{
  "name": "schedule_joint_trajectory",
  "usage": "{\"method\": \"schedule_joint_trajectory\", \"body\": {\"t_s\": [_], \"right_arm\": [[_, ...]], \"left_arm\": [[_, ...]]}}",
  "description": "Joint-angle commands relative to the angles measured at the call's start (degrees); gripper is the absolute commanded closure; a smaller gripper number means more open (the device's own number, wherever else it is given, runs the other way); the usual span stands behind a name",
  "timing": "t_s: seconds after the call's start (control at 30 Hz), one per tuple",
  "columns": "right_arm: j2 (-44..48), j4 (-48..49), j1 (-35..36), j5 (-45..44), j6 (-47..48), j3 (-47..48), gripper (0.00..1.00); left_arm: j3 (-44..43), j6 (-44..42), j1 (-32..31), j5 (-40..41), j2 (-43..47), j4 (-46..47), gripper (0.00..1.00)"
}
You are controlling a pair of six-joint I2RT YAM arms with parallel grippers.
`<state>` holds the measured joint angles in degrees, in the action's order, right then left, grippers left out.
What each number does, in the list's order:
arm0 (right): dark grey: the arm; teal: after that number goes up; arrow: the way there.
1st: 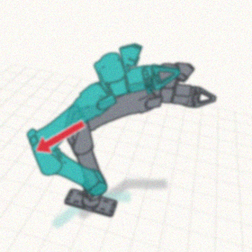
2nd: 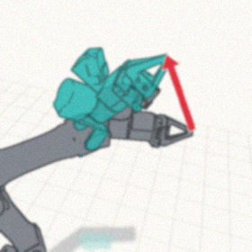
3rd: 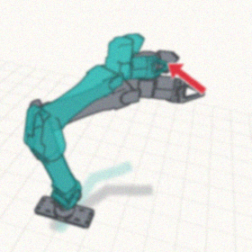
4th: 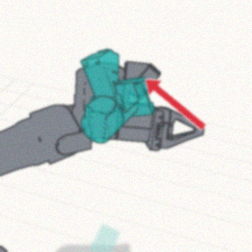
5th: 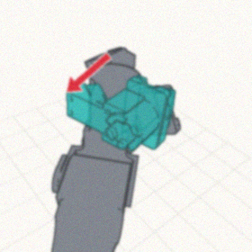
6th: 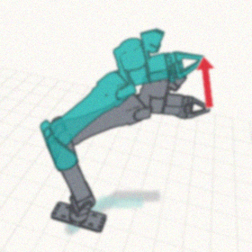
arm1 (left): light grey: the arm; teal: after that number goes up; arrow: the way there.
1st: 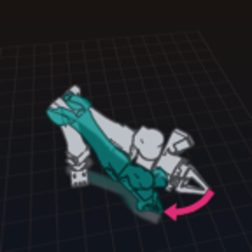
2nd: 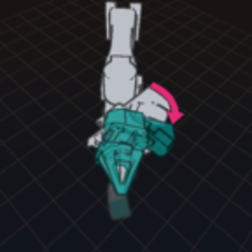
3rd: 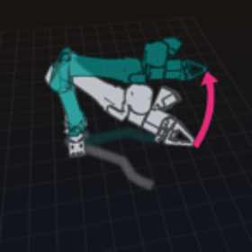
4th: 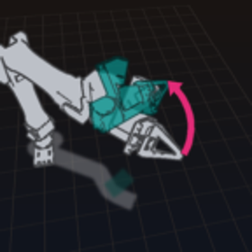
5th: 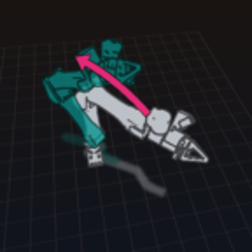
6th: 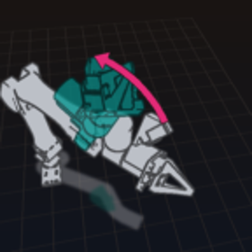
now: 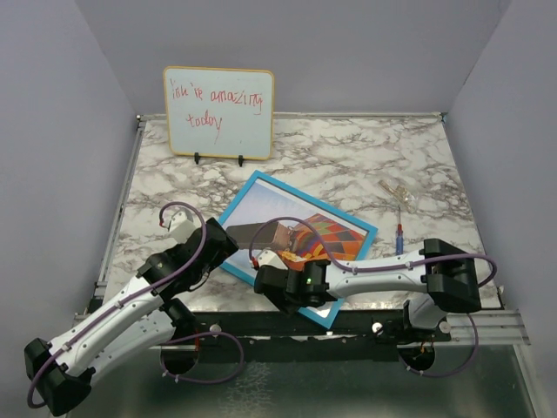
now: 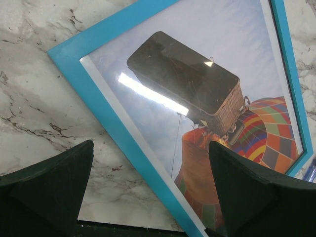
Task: Take the photo out of the frame
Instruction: Turn over the photo frame at the center of the board.
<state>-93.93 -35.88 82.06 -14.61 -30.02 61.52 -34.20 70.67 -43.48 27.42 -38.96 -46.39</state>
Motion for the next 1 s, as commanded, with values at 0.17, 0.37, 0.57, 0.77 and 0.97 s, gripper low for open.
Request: {"method": "schedule_joint_trajectory", "body": {"t_s": [0.17, 0.37, 0.57, 0.77, 0.97], "right_arm": [[-3.8, -0.1, 0.3, -0.3, -0.5, 1.0, 0.55], [-4.7, 0.0, 0.3, 0.3, -0.6, 1.0, 0.61], [-6.2, -1.3, 1.0, -1.4, -1.3, 2.3, 0.64], [-8.9, -4.3, 1.9, -6.3, -1.9, 4.2, 0.66], [-8.2, -3.3, 2.4, -6.6, -2.0, 3.8, 0.73]], "left_arm": [[0.1, -0.1, 0.3, 1.4, 2.2, -0.4, 0.01], [0.8, 0.2, 0.3, 0.7, 2.8, -0.4, 0.01], [0.6, -0.2, 0.3, 0.7, 2.9, -0.4, 0.01], [0.4, -0.9, 0.3, 0.6, 2.7, -0.4, 0.01], [0.1, -1.2, 0.3, 0.8, 2.3, -0.5, 0.01]]}}
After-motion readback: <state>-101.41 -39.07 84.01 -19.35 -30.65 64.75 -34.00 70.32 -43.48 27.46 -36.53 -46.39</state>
